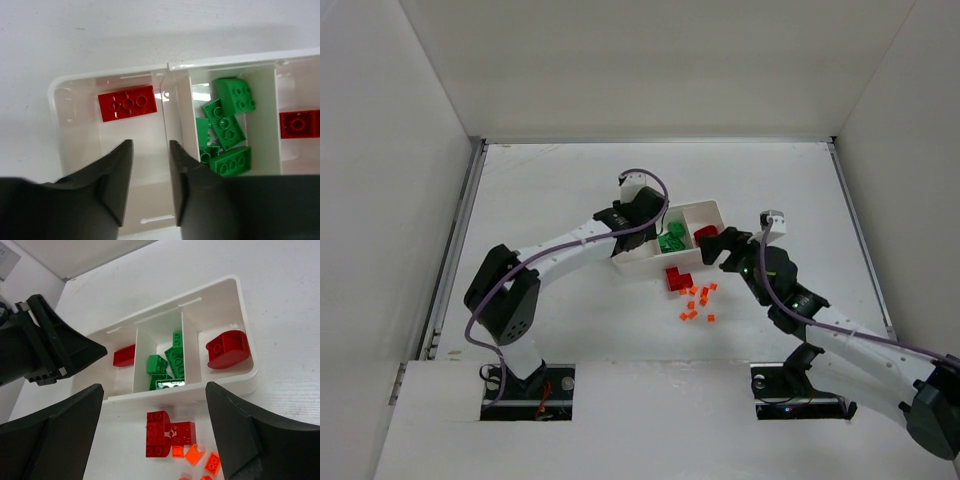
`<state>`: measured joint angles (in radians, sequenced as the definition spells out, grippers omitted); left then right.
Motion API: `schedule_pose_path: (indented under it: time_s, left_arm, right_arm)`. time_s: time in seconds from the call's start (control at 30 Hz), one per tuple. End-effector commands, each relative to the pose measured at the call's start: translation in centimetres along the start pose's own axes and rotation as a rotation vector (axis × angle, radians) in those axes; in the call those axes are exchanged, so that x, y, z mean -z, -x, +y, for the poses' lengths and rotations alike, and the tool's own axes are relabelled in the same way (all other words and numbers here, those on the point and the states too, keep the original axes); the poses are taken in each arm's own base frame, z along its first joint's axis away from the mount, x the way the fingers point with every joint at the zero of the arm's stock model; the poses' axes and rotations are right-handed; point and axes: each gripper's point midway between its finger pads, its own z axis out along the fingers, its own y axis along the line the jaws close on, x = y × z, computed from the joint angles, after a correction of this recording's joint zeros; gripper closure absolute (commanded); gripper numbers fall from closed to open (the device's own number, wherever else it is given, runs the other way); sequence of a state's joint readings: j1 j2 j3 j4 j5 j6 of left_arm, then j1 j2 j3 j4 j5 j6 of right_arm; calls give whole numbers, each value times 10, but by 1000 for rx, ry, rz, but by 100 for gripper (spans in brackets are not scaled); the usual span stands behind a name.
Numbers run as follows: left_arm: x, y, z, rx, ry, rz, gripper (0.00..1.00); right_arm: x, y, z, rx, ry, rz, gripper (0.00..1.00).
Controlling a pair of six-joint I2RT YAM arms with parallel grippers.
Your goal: Sort the legos into containers by color
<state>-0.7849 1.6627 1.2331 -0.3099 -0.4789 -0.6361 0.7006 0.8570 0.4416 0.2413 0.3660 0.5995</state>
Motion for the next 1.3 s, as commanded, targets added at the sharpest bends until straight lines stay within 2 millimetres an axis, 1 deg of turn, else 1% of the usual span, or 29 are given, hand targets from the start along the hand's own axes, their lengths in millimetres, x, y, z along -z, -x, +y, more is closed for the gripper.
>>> schedule_pose_path:
  time_s: [0.0, 0.1, 0.17, 0.23, 0.43, 0.53, 0.6, 0.63, 0.7, 0.77, 0.8, 0.87, 1.03, 1.27]
  left_arm:
    - [-11, -25, 5, -58, 30, 117, 60]
    - [-24, -41, 2, -59, 19, 171, 50]
    - [-32, -48, 1, -66, 16, 190, 47]
    - [-40, -54, 4, -70, 28, 206, 46]
    - [-60, -62, 17, -64, 66, 215, 46]
    - [-70, -67, 18, -60, 74, 209, 46]
    - [-77, -70, 22, -60, 88, 201, 48]
    - [-80, -72, 23, -59, 91, 199, 51]
    - [-83, -76, 26, -57, 96, 201, 60]
    - [-83, -75, 30, -52, 100, 194, 75]
    - [-81, -71, 30, -48, 97, 185, 82]
    - [-76, -63, 29, -42, 91, 162, 87]
    - [-58, -41, 22, -57, 73, 95, 91]
    - [-34, -21, 13, -53, 31, 49, 92]
  right_arm:
    - [-4, 10, 8, -15, 19, -36, 11]
    - [-5, 8, 7, -10, 15, -31, 11]
    - [-6, 7, 7, -9, 13, -27, 11]
    - [-7, 7, 6, -8, 11, -25, 11]
    - [-8, 5, 7, -4, 10, -18, 10]
    - [-8, 6, 9, -5, 17, -21, 10]
    - [-8, 6, 10, -4, 19, -21, 10]
    - [-7, 6, 10, -5, 20, -22, 10]
    - [-7, 6, 10, -5, 21, -23, 10]
    - [-6, 7, 10, -7, 25, -26, 10]
    - [-6, 7, 10, -7, 26, -25, 10]
    - [-6, 7, 11, -9, 29, -24, 10]
    - [-7, 6, 11, -7, 27, -21, 10]
    - [-7, 5, 10, -9, 26, -18, 10]
